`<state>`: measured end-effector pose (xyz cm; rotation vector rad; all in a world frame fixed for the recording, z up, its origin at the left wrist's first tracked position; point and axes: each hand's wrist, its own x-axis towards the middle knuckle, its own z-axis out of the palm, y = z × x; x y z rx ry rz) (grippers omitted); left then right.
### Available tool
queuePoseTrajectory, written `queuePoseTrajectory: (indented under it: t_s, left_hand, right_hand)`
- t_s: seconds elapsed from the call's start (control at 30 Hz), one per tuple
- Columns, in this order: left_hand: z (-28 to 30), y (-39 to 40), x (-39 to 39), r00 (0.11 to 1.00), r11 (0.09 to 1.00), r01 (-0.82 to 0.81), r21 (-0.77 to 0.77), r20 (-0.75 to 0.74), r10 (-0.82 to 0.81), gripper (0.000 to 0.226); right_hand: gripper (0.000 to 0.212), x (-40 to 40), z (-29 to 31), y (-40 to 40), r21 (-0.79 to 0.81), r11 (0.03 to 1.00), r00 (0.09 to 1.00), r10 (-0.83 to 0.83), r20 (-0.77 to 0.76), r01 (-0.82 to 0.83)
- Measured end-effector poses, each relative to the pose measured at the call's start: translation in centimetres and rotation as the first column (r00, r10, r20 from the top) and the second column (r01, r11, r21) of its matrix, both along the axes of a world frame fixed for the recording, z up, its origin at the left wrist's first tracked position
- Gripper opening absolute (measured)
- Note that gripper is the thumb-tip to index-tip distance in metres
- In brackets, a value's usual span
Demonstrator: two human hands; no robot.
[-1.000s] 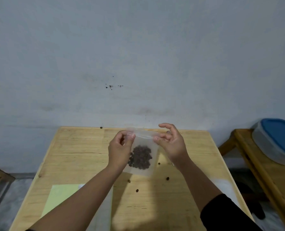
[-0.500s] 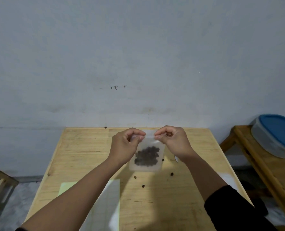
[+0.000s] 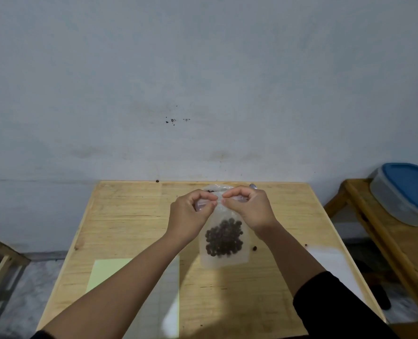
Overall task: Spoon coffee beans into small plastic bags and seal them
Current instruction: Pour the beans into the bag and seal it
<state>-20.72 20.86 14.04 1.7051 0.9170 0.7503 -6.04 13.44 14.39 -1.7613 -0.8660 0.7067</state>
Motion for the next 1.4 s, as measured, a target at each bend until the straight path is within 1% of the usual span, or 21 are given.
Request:
queuePoseTrajectory:
  t_s: [0.07,0.13,0.17,0.27,0.37,0.47,0.57,0.67,0.7,0.73,0.8,0.83,0.87,0.97,1.07,1.1,1.17,1.23,1.27,1.33,1.4]
  left_hand:
    - [-0.3,0.0,0.2,1.0,0.999,-0.027,-0.031,-0.004,0.027,0.005]
    - [-0.8,0.2,0.2,0.997,0.994,-0.08,-0.079,-0.006,0.079,0.004]
    - [-1.3,0.3,0.0,0.995,0.989,-0.1,-0.108,-0.016,0.099,0.004]
    - [-3.5,0.1,-0.6,0.99,0.98,-0.088,-0.178,-0.125,0.066,0.008]
    - [-6.7,-1.3,-1.6,0.971,0.974,-0.057,-0.218,-0.24,0.003,0.012]
    - [-9.6,-2.8,-2.4,0.934,0.98,-0.021,-0.196,-0.354,-0.051,0.018]
    - [-11.5,-3.6,-2.6,0.899,0.991,-0.015,-0.129,-0.435,-0.043,0.02]
    - [-12.9,-3.9,-2.5,0.885,0.998,0.041,-0.054,-0.461,-0.061,0.029]
    - [-13.4,-4.0,-2.4,0.883,0.997,0.068,-0.026,-0.464,-0.072,0.032]
    - [-13.7,-4.0,-2.4,0.859,0.994,0.108,0.013,-0.504,-0.087,0.035]
    - [-14.4,-3.9,-2.4,0.798,0.959,0.231,0.165,-0.596,-0.09,0.042]
    - [-14.6,-3.9,-2.3,0.782,0.934,0.285,0.217,-0.616,-0.095,0.045]
    - [-14.5,-4.0,-2.0,0.777,0.922,0.309,0.231,-0.621,-0.105,0.045]
    - [-13.7,-4.6,-0.6,0.768,0.868,0.374,0.327,-0.633,-0.093,0.04]
    - [-12.5,-5.5,1.1,0.791,0.769,0.436,0.468,-0.607,-0.078,0.031]
    - [-11.9,-5.8,1.9,0.794,0.737,0.46,0.496,-0.6,-0.092,0.029]
    - [-10.7,-6.5,3.7,0.783,0.677,0.51,0.53,-0.612,-0.111,0.03]
    - [-9.7,-7.4,5.8,0.764,0.636,0.559,0.532,-0.629,-0.144,0.033]
    - [-9.6,-7.9,6.9,0.76,0.631,0.568,0.529,-0.632,-0.155,0.031]
    - [-9.6,-9.1,9.2,0.758,0.639,0.58,0.506,-0.622,-0.195,0.018]
    - [-10.3,-10.3,11.5,0.744,0.632,0.61,0.477,-0.62,-0.251,0.021]
  right_hand:
    - [0.01,-0.5,-0.1,-0.3,0.002,1.0,0.998,0.006,-0.069,-0.006]
    - [0.012,-0.9,-0.4,-1.0,-0.007,0.998,0.984,0.061,-0.168,-0.063]
    - [0.012,-1.0,-0.8,-1.4,-0.024,0.996,0.981,0.08,-0.178,-0.086]
    - [0.008,-1.6,-2.9,-2.8,-0.124,0.988,0.985,0.075,-0.156,-0.095]
    - [0.011,-2.7,-6.0,-3.8,-0.256,0.965,0.989,0.024,-0.147,-0.062]
    - [0.012,-3.8,-9.0,-4.9,-0.347,0.937,0.991,-0.01,-0.13,-0.036]
    - [0.011,-4.6,-11.0,-5.6,-0.398,0.917,1.0,-0.004,-0.027,-0.007]
    - [0.025,-4.5,-12.1,-5.6,-0.418,0.908,0.978,0.075,0.193,0.013]
    - [0.028,-4.4,-12.4,-5.5,-0.405,0.914,0.954,0.106,0.282,0.018]
    - [0.031,-4.3,-12.6,-5.5,-0.392,0.92,0.923,0.143,0.358,0.009]
    - [0.035,-4.1,-13.0,-5.7,-0.403,0.915,0.849,0.243,0.469,-0.04]
    - [0.037,-4.0,-13.0,-5.8,-0.434,0.899,0.813,0.298,0.5,-0.062]
    - [0.038,-3.9,-12.8,-6.0,-0.45,0.89,0.78,0.334,0.53,-0.075]
    - [0.034,-3.2,-12.0,-6.4,-0.452,0.887,0.67,0.39,0.631,-0.091]
    - [0.04,-2.1,-11.0,-7.0,-0.526,0.849,0.583,0.454,0.674,-0.054]
    - [0.043,-1.5,-11.1,-7.4,-0.547,0.836,0.573,0.467,0.674,-0.038]
    - [0.041,-0.2,-10.3,-8.3,-0.569,0.822,0.58,0.472,0.664,-0.017]
    - [0.035,1.4,-9.6,-9.6,-0.521,0.853,0.563,0.416,0.714,0.032]
    - [0.032,2.2,-9.2,-10.5,-0.502,0.863,0.566,0.386,0.729,0.059]
    - [0.037,4.1,-8.5,-12.5,-0.492,0.862,0.633,0.313,0.707,0.122]
    - [0.045,6.2,-8.4,-15.0,-0.447,0.867,0.667,0.198,0.718,0.223]
